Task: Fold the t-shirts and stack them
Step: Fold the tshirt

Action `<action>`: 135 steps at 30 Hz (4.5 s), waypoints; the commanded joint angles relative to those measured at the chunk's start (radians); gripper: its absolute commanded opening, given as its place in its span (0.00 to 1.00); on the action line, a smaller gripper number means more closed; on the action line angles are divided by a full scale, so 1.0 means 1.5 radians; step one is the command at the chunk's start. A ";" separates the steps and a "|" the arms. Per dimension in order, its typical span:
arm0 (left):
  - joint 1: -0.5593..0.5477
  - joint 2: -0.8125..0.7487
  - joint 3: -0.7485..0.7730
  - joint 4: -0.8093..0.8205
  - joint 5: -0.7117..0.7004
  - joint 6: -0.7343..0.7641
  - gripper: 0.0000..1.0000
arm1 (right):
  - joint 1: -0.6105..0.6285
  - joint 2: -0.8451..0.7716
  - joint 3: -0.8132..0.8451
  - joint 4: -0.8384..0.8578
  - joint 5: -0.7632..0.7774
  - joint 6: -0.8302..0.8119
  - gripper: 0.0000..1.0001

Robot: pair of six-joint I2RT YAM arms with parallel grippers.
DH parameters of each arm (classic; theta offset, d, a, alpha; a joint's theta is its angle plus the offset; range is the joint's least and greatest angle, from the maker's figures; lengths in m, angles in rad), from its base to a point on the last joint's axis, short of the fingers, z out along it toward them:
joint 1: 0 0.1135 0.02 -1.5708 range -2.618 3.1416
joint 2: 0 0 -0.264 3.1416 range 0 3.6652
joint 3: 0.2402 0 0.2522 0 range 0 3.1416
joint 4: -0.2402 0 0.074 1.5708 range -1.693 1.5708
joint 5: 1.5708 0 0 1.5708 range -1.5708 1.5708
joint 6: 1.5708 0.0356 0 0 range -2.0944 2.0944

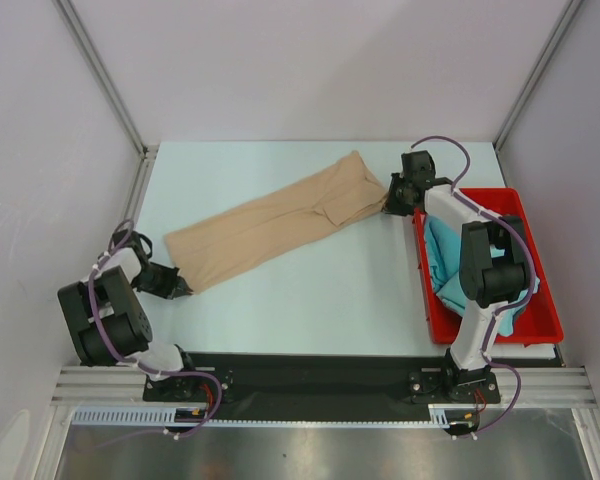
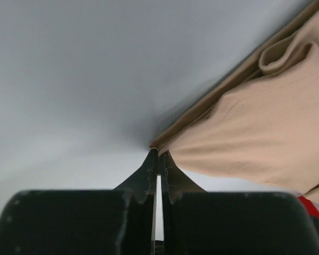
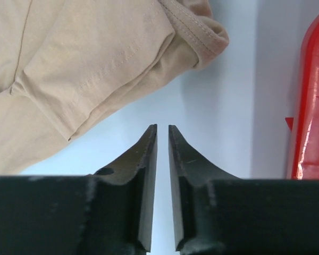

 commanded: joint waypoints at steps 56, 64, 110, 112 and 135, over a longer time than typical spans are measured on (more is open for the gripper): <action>0.166 -0.053 -0.003 -0.009 -0.192 0.131 0.00 | -0.008 0.138 0.064 0.023 -0.106 0.174 0.35; 0.166 -0.053 -0.018 -0.010 -0.192 0.128 0.00 | -0.005 0.160 0.120 -0.014 0.001 0.103 0.00; 0.166 -0.068 -0.047 -0.011 -0.155 0.115 0.00 | 0.018 0.104 0.111 -0.080 -0.200 -0.082 0.40; 0.167 -0.065 -0.047 -0.010 -0.156 0.115 0.00 | 0.018 0.109 0.112 -0.079 -0.202 -0.084 0.39; 0.165 -0.052 -0.053 -0.036 -0.184 0.084 0.00 | 0.006 0.180 0.206 -0.091 -0.028 -0.092 0.00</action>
